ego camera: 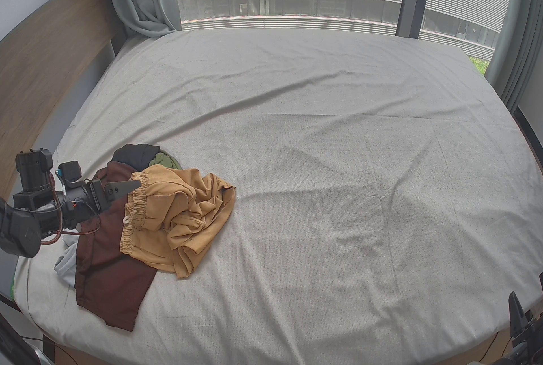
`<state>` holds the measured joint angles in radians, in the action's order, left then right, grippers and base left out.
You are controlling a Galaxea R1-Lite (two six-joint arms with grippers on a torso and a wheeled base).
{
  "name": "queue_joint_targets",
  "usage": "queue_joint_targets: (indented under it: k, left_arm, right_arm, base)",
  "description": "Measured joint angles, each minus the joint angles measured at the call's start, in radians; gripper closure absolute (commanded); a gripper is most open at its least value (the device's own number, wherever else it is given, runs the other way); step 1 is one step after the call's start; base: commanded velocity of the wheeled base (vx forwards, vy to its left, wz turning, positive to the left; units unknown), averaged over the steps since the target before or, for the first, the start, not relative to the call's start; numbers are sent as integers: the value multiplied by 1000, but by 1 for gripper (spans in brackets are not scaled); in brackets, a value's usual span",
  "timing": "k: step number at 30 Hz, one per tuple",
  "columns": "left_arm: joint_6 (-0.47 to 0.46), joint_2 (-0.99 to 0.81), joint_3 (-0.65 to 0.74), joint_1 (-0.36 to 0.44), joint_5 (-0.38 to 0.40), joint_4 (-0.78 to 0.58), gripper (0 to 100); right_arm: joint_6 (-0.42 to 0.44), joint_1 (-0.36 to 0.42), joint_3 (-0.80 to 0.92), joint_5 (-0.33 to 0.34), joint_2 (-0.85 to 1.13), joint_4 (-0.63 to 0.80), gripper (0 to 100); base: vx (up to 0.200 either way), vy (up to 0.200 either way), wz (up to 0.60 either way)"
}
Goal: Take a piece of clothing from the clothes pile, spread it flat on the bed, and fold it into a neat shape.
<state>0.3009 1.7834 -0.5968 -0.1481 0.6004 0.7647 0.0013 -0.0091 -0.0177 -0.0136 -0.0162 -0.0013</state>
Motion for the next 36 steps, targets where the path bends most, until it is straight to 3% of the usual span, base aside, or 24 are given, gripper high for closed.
queue_joint_targets:
  k: [18,36]
  left_arm:
    - [9,221,-107,1,96,131,0]
    - [102,258,-142,45,182,166,0]
  right_arm:
    - [0,0,0,0,0,0,0]
    - [0,0,0,0,0,0,0]
  base:
    - [0,0,0]
    - [0,0,0]
